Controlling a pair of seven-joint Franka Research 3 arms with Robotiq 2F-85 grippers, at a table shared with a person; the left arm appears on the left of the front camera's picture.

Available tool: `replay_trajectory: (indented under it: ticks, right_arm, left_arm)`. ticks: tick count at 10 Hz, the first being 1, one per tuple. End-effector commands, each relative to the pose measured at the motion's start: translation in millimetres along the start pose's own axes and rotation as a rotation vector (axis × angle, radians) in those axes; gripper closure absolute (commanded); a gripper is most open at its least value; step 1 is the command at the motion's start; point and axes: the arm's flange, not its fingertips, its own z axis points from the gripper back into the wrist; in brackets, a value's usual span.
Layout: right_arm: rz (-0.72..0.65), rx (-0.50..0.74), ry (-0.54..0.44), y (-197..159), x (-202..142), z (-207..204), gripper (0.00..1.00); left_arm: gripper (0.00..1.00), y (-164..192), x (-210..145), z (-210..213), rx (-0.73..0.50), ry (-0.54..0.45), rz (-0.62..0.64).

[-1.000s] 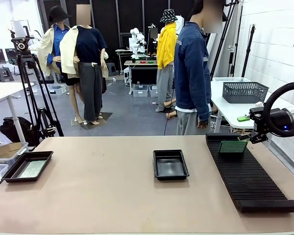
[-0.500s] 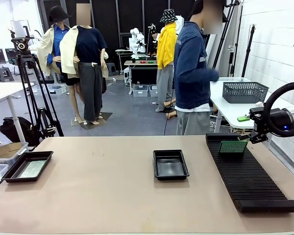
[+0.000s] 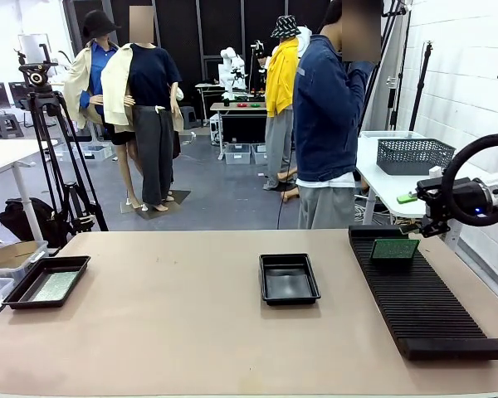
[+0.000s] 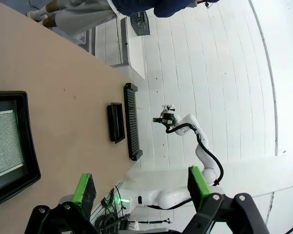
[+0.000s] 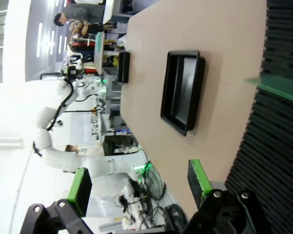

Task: Inspect and transfer BCBs to ESD trays.
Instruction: Pick up the Blank PCB from the PCB Rack and place it in the right ESD tray.

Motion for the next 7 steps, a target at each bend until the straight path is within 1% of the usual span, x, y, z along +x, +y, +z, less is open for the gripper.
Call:
replay_trajectory:
  ticks: [1, 2, 3, 4, 5, 6, 7]
  right_arm:
    - [0.084, -0.094, 0.009, 10, 18, -14, 0.00]
    - [0.130, -0.140, 0.031, 14, 29, -21, 0.00]
    - [0.181, -0.226, 0.036, 18, 39, -26, 0.00]
    - [0.260, -0.310, 0.074, 24, 48, -29, 0.00]
    - [0.337, -0.401, 0.134, 31, 55, -33, 0.00]
    - [0.437, -0.484, 0.176, 37, 64, -38, 0.00]
    - [0.499, -0.534, 0.221, 41, 71, -44, 0.00]
  left_arm:
    - [0.00, -2, -2, -2, 0.018, -0.007, -0.001]
    - [0.00, -2, -2, -2, 0.018, -0.007, -0.001]
    - [0.00, -2, -2, -2, 0.018, -0.007, -0.001]
    - [0.00, -2, -2, -2, 0.018, -0.007, -0.001]
    - [0.00, -2, -2, -2, 0.018, -0.007, -0.001]
    - [0.00, -2, -2, -2, 0.018, -0.007, -0.001]
    - [0.00, -2, -2, -2, 0.018, -0.007, -0.001]
